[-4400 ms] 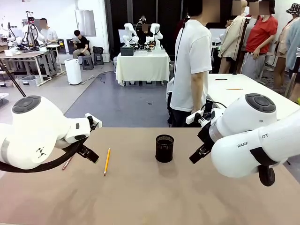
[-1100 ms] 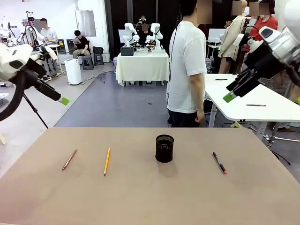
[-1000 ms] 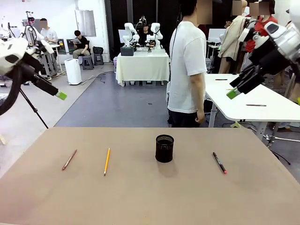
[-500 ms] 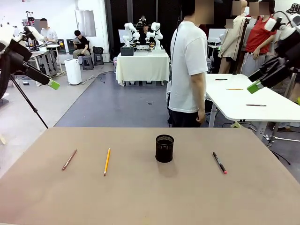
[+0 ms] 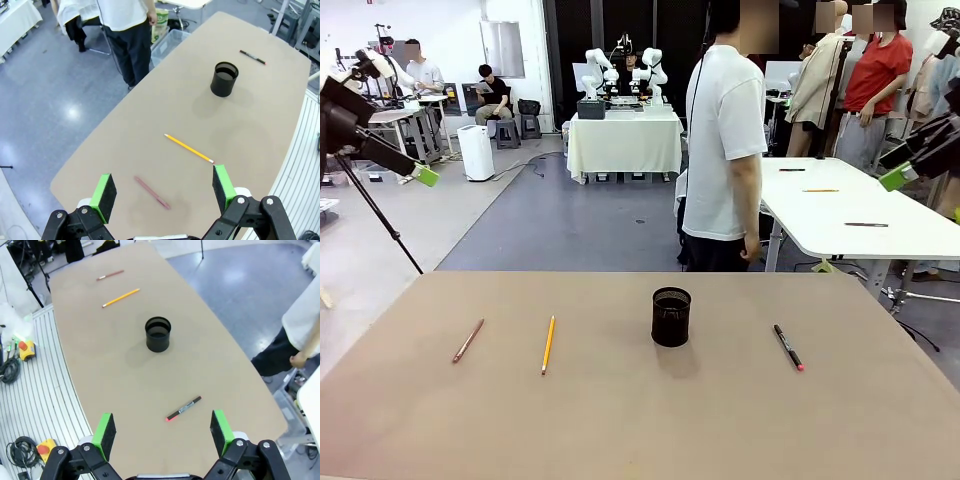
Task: Place the pens into the pen holder.
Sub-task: Pick up a writing instrument from the table and place it into the Pen holder.
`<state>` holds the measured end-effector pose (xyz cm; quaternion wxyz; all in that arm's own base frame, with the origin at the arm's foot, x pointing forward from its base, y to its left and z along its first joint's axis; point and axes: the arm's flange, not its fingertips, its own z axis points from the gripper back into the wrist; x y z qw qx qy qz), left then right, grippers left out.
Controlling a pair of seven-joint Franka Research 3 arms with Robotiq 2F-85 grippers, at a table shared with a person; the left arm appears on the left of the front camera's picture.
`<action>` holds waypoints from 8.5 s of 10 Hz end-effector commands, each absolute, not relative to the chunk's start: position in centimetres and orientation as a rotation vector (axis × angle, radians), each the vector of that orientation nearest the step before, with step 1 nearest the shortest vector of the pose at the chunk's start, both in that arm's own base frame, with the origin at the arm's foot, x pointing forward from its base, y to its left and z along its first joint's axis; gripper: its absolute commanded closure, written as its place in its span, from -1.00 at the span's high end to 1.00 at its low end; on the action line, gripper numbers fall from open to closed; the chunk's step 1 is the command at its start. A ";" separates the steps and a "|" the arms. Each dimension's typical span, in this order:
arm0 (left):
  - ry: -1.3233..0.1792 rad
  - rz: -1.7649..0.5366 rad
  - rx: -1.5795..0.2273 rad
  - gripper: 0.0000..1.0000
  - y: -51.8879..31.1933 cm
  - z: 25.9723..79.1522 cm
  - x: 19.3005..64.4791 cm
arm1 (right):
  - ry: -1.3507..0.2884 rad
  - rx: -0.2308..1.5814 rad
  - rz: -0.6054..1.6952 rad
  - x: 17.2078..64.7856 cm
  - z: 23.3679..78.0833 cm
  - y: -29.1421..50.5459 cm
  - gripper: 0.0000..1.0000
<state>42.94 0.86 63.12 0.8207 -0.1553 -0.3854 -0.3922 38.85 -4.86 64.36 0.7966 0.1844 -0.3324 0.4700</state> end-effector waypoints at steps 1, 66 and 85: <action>-0.821 -0.841 -0.345 1.00 0.9 63.4 43.3 | -0.726 0.421 1.040 39.7 64.4 -5.0 1.00; 0.032 -0.203 -0.258 -1.00 -4.5 34.3 57.7 | -0.714 0.396 1.010 38.9 64.4 -4.9 1.00; -1.000 -1.101 -0.975 -1.00 -15.3 49.2 52.9 | -0.714 0.396 1.010 38.9 64.4 -4.9 1.00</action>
